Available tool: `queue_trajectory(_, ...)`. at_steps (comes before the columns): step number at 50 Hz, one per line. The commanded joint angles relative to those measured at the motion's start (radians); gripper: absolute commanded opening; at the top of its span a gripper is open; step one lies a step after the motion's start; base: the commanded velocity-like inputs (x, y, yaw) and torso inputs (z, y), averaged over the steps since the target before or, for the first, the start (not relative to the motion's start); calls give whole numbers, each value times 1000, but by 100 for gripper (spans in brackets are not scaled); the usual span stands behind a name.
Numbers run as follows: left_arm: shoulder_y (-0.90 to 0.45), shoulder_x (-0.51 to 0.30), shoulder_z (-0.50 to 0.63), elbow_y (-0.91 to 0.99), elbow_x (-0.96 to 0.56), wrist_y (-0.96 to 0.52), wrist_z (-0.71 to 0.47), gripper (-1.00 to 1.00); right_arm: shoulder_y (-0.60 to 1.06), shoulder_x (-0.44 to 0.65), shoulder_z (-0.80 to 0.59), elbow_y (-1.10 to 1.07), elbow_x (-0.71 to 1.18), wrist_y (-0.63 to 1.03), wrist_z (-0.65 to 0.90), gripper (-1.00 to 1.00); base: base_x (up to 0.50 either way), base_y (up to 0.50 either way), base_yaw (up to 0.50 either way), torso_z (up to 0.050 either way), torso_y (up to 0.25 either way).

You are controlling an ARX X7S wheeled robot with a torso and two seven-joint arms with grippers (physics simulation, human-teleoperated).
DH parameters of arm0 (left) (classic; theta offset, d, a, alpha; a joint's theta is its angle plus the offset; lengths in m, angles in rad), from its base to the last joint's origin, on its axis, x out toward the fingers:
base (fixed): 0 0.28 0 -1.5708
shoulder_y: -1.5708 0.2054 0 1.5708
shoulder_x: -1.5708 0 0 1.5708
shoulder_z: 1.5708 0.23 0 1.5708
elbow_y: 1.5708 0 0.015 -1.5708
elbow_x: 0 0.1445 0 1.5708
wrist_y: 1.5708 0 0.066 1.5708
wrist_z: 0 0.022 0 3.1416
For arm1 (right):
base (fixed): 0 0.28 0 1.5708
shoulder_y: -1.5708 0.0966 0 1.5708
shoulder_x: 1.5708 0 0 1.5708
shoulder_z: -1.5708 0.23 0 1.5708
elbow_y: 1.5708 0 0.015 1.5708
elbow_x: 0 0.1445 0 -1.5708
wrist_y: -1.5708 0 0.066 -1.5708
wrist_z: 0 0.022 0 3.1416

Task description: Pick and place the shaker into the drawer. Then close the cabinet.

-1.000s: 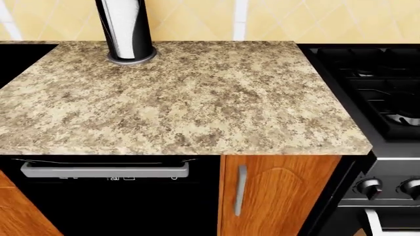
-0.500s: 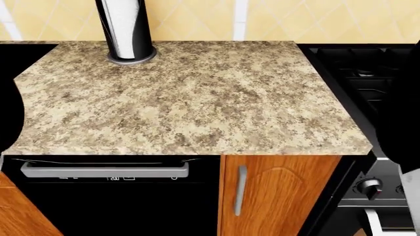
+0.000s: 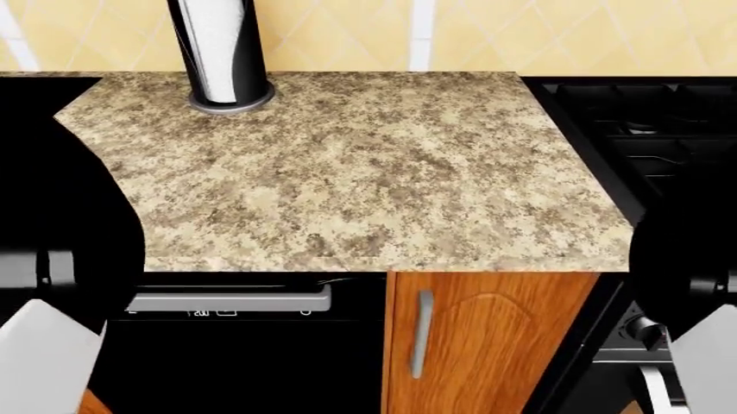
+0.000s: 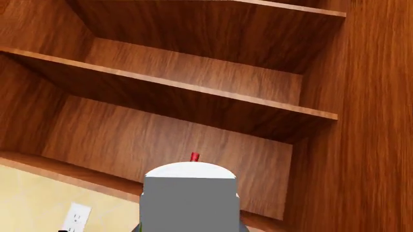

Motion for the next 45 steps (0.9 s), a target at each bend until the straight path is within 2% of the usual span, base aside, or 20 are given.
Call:
queue_trajectory(1,118,34,-6,108,380,-30,326,-100,-79,69,23,-154,217,72,152,-100,0,0,0,0,0)
queue_trajectory(3,146,31,-9,123,397,-28,343,-100,-86,121,55,-156,481,71,351,-100,0,0,0,0,0)
queue_trajectory(5,169,29,-13,135,410,-26,355,-100,-94,153,76,-156,666,71,493,-100,0,0,0,0,0)
queue_trajectory(13,267,28,-13,197,449,-19,394,-100,-164,178,122,-183,911,64,684,-100,0,0,0,0,1)
queue_trajectory(23,413,26,-28,304,388,-17,336,-100,-286,192,175,-240,1000,46,754,-100,0,0,0,0,0)
queue_trajectory(33,500,25,-28,375,443,-19,391,-100,-370,208,192,-298,1085,33,823,-100,0,0,0,1,1)
queue_trajectory(40,600,26,-52,444,409,-14,364,-100,-477,212,199,-346,1102,-10,838,-100,0,0,0,0,0)
queue_trajectory(45,684,31,-89,508,284,-18,256,-100,-588,225,186,-389,1059,-86,817,-100,0,0,0,0,0)
